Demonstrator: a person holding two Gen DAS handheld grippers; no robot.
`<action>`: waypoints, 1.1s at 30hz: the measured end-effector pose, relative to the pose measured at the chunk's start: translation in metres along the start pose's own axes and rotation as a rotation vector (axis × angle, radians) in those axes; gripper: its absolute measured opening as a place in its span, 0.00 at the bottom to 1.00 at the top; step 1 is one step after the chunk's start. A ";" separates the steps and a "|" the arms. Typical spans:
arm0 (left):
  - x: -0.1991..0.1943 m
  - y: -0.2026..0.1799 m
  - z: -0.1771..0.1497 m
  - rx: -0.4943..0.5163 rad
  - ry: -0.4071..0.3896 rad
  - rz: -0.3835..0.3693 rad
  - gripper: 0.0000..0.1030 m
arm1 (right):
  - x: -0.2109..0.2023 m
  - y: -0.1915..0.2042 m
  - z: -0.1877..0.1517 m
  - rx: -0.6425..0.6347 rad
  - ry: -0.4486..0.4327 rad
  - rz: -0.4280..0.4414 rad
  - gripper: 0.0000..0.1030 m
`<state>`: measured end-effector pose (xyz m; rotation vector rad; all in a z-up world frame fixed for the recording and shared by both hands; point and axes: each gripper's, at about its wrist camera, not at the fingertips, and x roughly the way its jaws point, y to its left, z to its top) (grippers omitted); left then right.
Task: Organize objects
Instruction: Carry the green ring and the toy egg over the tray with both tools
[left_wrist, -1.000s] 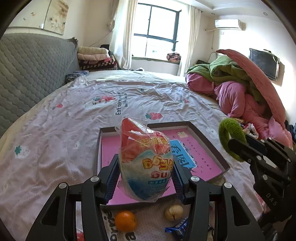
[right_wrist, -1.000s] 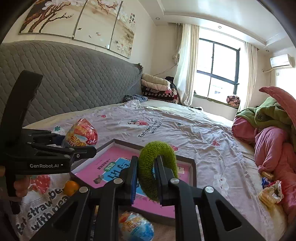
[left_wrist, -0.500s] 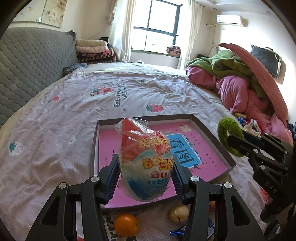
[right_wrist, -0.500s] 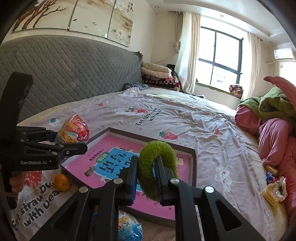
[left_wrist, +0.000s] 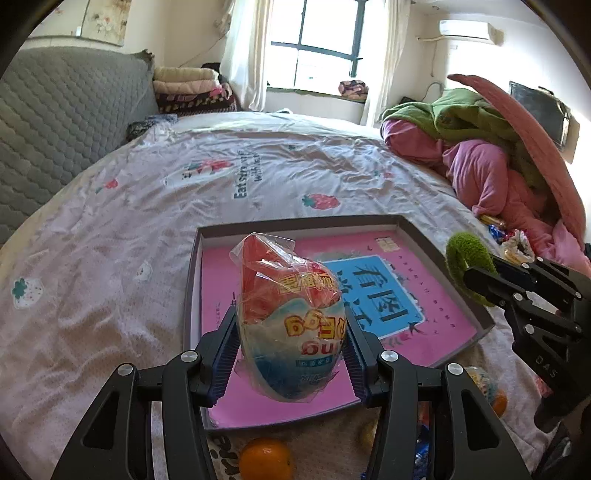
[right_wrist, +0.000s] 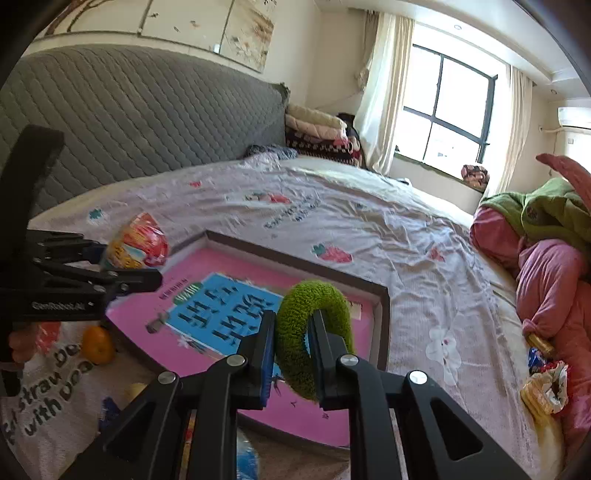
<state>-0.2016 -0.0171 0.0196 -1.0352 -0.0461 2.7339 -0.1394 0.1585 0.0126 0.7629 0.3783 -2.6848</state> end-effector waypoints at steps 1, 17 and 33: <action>0.002 0.001 -0.001 0.002 0.003 0.001 0.52 | 0.003 -0.002 -0.001 0.006 0.009 0.000 0.17; 0.027 0.002 -0.001 0.012 0.048 -0.002 0.52 | 0.020 -0.009 0.000 -0.021 0.022 -0.032 0.17; 0.045 -0.006 -0.007 0.046 0.081 -0.004 0.52 | 0.052 -0.014 -0.010 -0.006 0.155 -0.016 0.17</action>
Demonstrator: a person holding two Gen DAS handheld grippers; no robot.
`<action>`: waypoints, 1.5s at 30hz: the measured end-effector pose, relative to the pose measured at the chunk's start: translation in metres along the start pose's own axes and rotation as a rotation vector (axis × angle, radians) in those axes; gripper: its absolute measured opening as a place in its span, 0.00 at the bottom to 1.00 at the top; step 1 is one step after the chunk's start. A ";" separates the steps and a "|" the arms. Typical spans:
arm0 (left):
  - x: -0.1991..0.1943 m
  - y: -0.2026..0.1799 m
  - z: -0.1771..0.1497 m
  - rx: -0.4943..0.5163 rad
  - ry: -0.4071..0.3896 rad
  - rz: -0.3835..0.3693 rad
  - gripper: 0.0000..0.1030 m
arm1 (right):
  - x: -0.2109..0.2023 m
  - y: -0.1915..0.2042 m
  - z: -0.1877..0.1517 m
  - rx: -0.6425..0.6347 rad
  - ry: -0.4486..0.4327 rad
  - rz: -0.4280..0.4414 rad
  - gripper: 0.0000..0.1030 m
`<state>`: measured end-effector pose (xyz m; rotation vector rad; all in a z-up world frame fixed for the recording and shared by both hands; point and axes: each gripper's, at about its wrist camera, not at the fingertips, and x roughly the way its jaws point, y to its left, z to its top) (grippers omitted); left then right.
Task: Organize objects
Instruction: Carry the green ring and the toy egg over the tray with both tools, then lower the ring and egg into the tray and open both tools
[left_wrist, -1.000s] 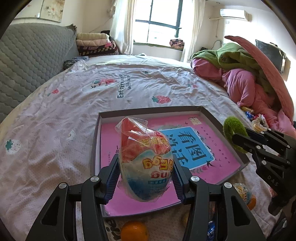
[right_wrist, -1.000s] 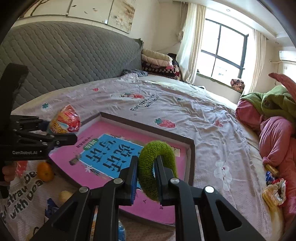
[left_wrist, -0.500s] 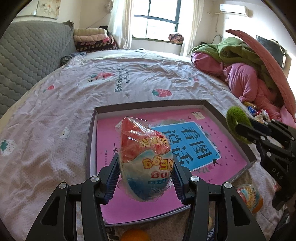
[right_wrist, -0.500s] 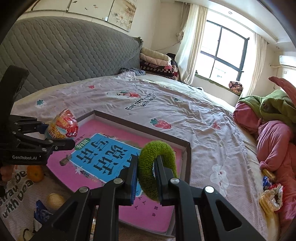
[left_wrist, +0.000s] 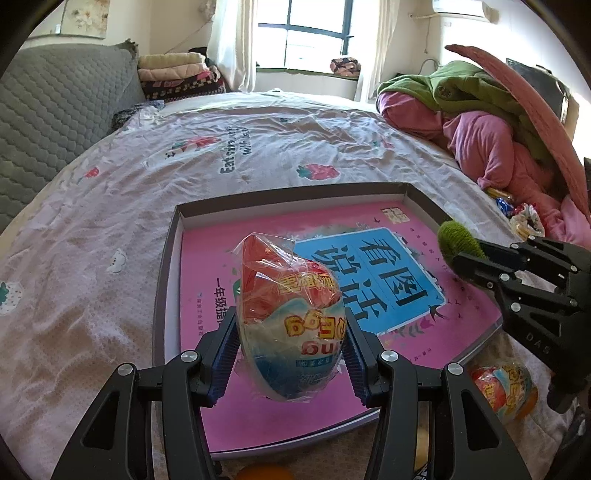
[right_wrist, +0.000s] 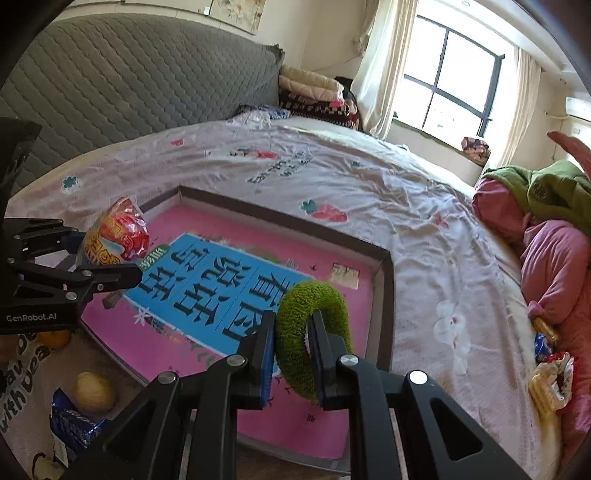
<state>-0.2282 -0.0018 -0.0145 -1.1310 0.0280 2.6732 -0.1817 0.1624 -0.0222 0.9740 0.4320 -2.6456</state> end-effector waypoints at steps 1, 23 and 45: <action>0.001 0.000 0.000 0.001 0.003 -0.001 0.52 | 0.002 0.000 -0.001 0.002 0.008 0.004 0.17; 0.025 0.001 -0.007 0.012 0.076 0.004 0.52 | 0.031 -0.004 -0.016 0.114 0.145 0.149 0.18; 0.029 0.008 -0.005 -0.030 0.115 -0.028 0.58 | 0.017 -0.015 -0.011 0.177 0.099 0.196 0.43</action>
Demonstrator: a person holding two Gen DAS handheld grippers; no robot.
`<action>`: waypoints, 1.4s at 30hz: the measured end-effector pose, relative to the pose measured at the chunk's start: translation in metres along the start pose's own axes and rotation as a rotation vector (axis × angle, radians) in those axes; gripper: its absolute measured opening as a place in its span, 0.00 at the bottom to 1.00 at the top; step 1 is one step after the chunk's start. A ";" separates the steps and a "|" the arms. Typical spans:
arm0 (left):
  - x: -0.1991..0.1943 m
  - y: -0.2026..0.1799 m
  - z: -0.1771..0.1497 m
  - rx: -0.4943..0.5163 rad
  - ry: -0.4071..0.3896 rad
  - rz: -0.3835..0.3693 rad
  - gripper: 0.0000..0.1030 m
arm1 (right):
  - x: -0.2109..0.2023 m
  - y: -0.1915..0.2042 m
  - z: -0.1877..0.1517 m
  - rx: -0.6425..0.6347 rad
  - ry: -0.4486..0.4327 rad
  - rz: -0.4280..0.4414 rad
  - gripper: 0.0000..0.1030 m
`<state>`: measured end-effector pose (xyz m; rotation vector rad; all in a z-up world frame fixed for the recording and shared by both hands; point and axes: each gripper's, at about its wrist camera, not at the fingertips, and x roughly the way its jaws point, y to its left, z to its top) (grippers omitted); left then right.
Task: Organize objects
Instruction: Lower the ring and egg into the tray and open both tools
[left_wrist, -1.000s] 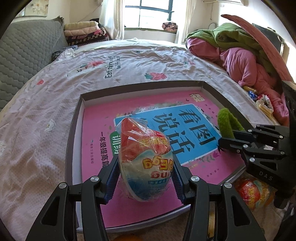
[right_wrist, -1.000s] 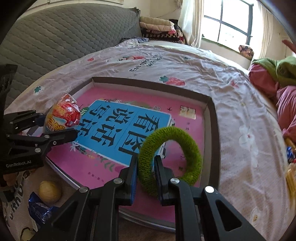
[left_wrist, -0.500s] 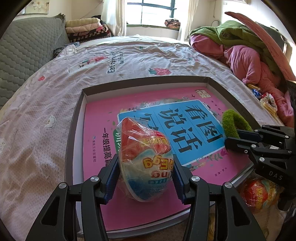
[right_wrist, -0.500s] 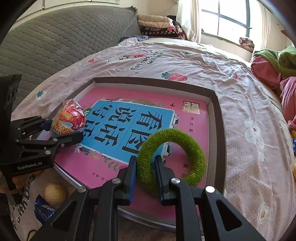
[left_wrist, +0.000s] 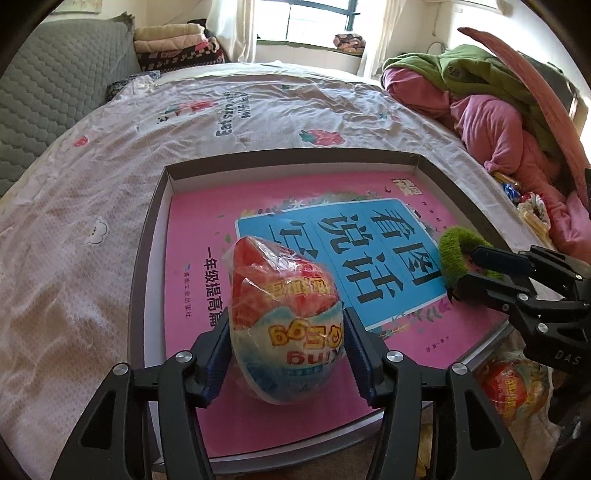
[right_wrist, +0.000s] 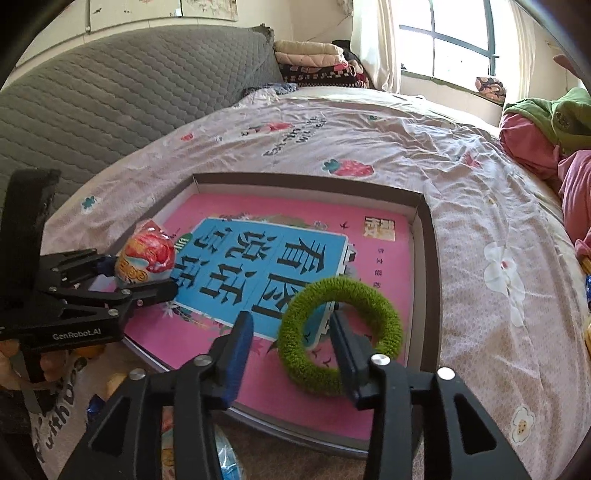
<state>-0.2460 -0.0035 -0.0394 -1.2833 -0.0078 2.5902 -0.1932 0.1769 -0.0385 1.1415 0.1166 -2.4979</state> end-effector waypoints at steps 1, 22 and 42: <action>0.000 0.000 0.000 -0.001 0.003 -0.005 0.58 | -0.001 0.000 0.000 0.002 -0.002 0.003 0.43; -0.023 -0.001 0.012 -0.005 -0.054 0.002 0.75 | -0.015 0.000 0.004 -0.004 -0.051 0.001 0.58; -0.063 0.014 0.029 -0.036 -0.116 0.019 0.75 | -0.040 0.006 0.013 -0.024 -0.138 -0.018 0.61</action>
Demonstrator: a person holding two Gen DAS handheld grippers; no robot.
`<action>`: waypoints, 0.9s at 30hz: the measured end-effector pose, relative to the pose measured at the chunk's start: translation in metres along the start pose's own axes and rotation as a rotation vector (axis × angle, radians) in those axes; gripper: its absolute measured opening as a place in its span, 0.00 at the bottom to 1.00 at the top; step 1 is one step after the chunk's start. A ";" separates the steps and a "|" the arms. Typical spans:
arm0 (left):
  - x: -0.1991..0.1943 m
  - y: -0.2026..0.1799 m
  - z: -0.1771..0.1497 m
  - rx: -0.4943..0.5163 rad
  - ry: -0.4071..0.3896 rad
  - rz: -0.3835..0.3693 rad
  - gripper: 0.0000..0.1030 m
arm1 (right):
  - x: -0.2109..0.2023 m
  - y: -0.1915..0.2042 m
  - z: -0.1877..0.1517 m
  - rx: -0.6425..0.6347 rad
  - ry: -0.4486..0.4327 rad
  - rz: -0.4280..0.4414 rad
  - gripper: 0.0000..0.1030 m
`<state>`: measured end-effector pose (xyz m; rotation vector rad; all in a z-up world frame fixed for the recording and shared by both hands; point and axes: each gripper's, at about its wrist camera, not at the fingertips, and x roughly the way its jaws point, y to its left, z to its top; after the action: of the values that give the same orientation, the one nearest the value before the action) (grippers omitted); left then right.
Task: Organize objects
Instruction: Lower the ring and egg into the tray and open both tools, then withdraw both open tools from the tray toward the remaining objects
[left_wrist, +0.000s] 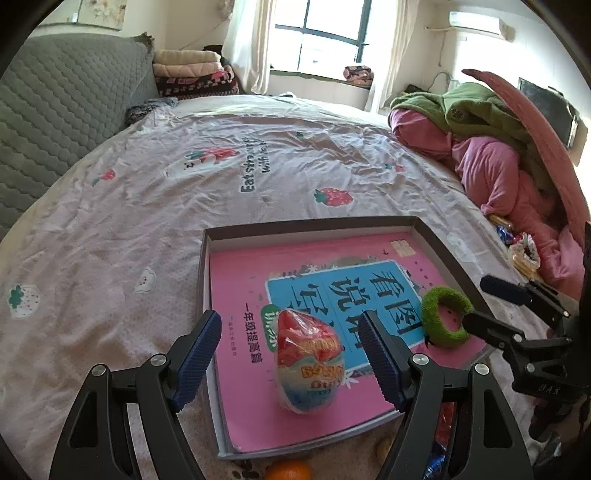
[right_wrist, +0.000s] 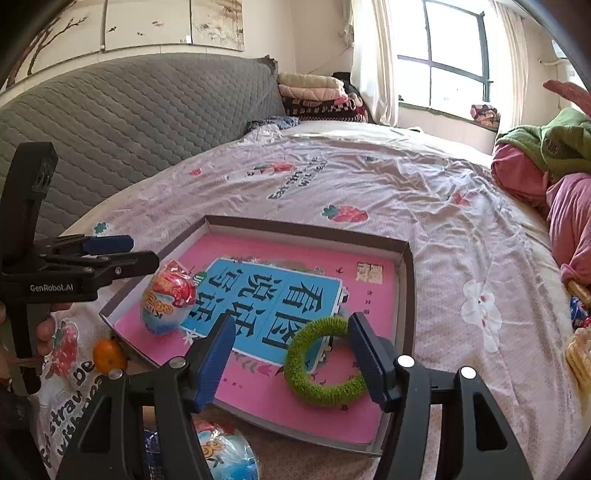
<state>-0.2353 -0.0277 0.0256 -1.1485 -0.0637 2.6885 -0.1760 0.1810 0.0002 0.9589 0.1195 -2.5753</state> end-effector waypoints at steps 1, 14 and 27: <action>-0.002 -0.001 0.000 0.000 0.003 -0.002 0.75 | -0.002 0.000 0.001 -0.001 -0.005 -0.002 0.61; -0.036 -0.021 -0.013 0.001 -0.018 0.026 0.75 | -0.026 0.004 -0.001 0.031 -0.061 -0.012 0.61; -0.064 -0.045 -0.036 0.017 -0.037 0.045 0.75 | -0.058 0.024 0.000 0.020 -0.133 -0.018 0.62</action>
<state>-0.1580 0.0010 0.0514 -1.1086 -0.0202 2.7445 -0.1266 0.1783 0.0387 0.7946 0.0660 -2.6528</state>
